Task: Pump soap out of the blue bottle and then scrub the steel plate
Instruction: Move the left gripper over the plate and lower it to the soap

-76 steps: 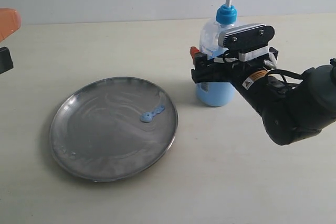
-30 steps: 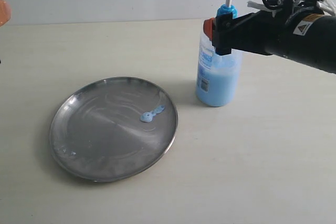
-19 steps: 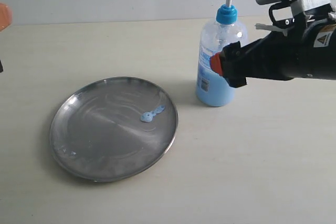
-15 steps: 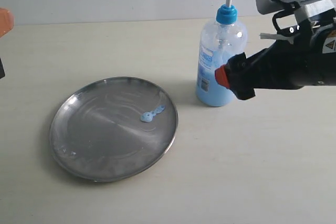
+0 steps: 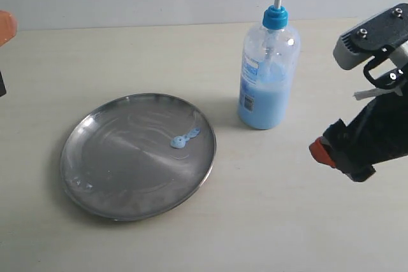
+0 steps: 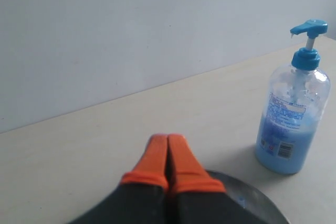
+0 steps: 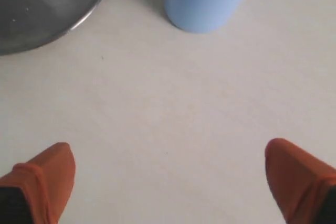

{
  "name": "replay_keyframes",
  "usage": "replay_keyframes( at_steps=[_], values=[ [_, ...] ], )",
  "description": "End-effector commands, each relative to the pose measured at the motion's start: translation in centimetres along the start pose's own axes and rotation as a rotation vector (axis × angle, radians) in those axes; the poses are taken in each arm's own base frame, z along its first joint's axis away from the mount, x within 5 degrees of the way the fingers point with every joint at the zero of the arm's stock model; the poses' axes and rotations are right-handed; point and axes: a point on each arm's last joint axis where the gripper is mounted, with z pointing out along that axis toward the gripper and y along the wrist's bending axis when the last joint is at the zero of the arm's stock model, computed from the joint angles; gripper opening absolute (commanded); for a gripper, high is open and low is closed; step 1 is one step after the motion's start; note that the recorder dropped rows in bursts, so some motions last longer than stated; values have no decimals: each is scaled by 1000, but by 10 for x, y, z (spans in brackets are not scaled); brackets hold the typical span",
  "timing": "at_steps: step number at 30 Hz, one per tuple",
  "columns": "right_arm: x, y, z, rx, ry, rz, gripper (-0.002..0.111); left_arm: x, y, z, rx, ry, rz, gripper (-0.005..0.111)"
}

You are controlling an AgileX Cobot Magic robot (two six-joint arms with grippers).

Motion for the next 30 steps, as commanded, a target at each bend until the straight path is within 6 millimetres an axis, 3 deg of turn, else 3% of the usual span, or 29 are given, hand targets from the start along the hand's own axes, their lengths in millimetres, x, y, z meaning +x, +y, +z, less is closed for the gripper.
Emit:
replay_keyframes(
  at_steps=[1, 9, 15, 19, 30],
  values=[
    [3, -2, -16, 21, -31, 12, 84, 2, 0, -1, 1, 16, 13, 0],
    [12, -1, -50, 33, -155, 51, 35, 15, 0, 4, -1, 61, -10, 0],
    [22, 0, -78, 44, -271, 53, 10, 29, 0, 23, 2, 167, -18, 0],
    [31, 1, -97, 53, -365, 52, 0, 37, -2, 41, 16, 271, -19, 0],
    [54, 3, -133, 75, -561, 52, 0, 57, -10, 101, 100, 648, -41, 0]
  ],
)
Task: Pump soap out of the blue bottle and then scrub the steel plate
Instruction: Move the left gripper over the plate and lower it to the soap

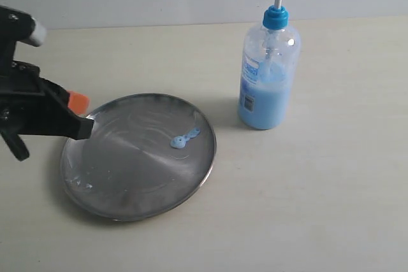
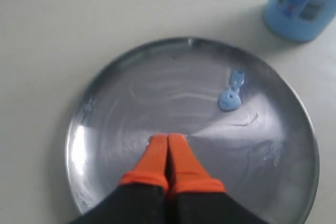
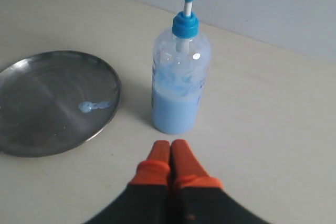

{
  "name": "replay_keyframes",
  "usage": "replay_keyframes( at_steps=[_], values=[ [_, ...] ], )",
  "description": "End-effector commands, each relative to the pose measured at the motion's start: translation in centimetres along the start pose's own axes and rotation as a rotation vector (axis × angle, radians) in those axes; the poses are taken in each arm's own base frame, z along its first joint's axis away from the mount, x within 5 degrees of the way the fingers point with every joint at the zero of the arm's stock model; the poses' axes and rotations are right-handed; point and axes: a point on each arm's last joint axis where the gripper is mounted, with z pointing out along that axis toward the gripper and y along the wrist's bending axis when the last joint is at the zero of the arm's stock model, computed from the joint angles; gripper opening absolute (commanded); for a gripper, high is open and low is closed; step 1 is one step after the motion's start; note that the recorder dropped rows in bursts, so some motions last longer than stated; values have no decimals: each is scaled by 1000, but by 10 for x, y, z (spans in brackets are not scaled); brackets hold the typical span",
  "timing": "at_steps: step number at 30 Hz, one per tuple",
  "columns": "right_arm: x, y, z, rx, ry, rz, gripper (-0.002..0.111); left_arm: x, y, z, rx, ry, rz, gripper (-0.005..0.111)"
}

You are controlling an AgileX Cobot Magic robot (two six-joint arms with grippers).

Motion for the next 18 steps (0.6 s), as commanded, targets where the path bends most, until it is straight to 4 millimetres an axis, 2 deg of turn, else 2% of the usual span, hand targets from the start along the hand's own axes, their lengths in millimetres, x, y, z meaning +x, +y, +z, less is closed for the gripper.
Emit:
replay_keyframes(
  at_steps=[1, 9, 15, 18],
  values=[
    [0, -1, -14, 17, -67, -6, 0, -9, -1, 24, 38, 141, -13, 0],
    [5, -1, -29, 22, -137, -5, 0, -34, -4, 65, 114, 296, -26, 0],
    [26, 1, -30, 20, -212, 1, 0, -52, -9, 103, 198, 369, -56, 0],
    [34, 2, -30, 19, -270, 5, 0, -55, -13, 120, 223, 406, -66, 0]
  ],
)
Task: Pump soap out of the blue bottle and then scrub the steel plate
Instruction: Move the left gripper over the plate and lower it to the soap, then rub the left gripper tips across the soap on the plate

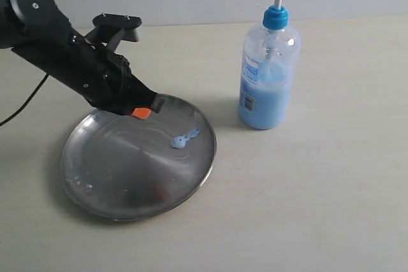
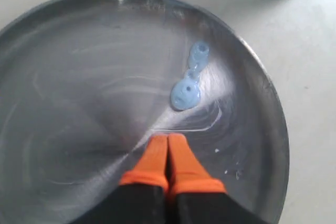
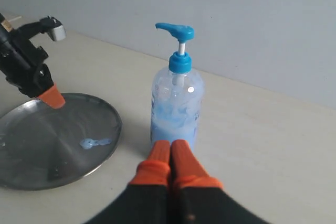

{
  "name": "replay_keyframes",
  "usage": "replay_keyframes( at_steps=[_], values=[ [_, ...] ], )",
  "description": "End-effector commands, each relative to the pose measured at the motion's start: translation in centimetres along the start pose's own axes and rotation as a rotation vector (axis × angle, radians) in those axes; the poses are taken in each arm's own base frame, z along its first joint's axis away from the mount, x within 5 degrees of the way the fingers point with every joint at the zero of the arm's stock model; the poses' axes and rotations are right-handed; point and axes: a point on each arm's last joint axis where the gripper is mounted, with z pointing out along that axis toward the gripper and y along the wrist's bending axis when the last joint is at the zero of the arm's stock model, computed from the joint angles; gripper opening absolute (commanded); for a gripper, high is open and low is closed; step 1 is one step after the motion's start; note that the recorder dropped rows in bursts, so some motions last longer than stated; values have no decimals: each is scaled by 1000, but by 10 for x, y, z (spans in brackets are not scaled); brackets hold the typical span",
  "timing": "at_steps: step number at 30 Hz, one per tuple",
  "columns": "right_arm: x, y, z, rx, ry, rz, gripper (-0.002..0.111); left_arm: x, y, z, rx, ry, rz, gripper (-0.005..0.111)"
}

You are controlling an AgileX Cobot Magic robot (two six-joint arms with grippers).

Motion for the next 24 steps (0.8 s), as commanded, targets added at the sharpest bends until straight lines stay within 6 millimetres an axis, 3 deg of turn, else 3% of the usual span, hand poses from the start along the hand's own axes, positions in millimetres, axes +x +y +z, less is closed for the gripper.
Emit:
replay_keyframes(
  at_steps=[1, 6, 10, 24],
  values=[
    [9, 1, -1, 6, -77, 5, 0, -13, -6, 16, 37, 28, 6, 0],
    [11, 1, -2, 7, -94, 5, 0, -19, -30, 51, 73, 95, 93, 0],
    [11, 1, -3, 7, -95, 10, 0, -14, -28, 79, 75, 155, 92, 0],
    [11, 1, -3, 6, -95, 12, 0, -20, -20, 88, 22, 75, 91, 0]
  ],
)
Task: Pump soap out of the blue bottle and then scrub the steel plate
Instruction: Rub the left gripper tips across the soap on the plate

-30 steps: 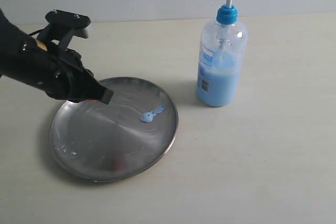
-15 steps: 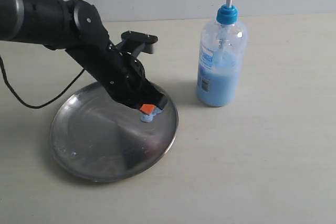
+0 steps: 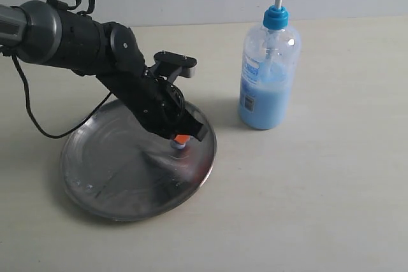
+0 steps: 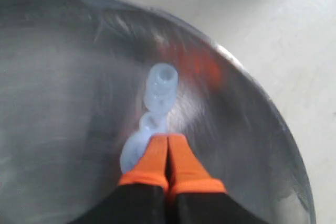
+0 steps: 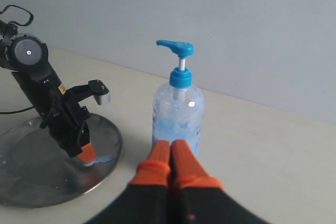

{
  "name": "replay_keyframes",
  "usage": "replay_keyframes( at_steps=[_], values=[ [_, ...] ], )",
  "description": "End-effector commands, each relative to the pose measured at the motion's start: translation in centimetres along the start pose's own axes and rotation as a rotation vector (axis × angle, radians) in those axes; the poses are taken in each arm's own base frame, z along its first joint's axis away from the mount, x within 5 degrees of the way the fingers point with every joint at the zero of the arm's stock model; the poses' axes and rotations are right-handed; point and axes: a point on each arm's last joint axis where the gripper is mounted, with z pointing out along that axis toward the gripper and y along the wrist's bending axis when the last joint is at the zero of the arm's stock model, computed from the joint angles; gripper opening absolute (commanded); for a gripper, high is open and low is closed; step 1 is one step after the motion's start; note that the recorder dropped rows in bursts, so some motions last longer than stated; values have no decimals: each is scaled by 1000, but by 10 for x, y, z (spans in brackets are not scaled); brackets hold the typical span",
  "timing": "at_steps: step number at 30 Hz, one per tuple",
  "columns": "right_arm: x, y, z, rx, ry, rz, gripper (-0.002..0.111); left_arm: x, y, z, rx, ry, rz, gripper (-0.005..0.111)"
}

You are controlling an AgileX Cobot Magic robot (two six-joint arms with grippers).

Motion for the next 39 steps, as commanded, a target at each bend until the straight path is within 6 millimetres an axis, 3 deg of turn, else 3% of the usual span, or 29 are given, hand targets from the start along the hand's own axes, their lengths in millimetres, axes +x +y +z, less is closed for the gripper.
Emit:
replay_keyframes(
  at_steps=[1, 8, 39],
  values=[
    [0, 0, 0, 5, -14, 3, 0, -6, 2, -2, -28, -44, 15, 0],
    [0, 0, 0, 4, -14, 4, 0, -3, 13, -5, -60, -22, 8, 0],
    [0, 0, 0, 4, -14, 4, 0, -2, 10, -4, -44, -11, -8, 0]
  ],
)
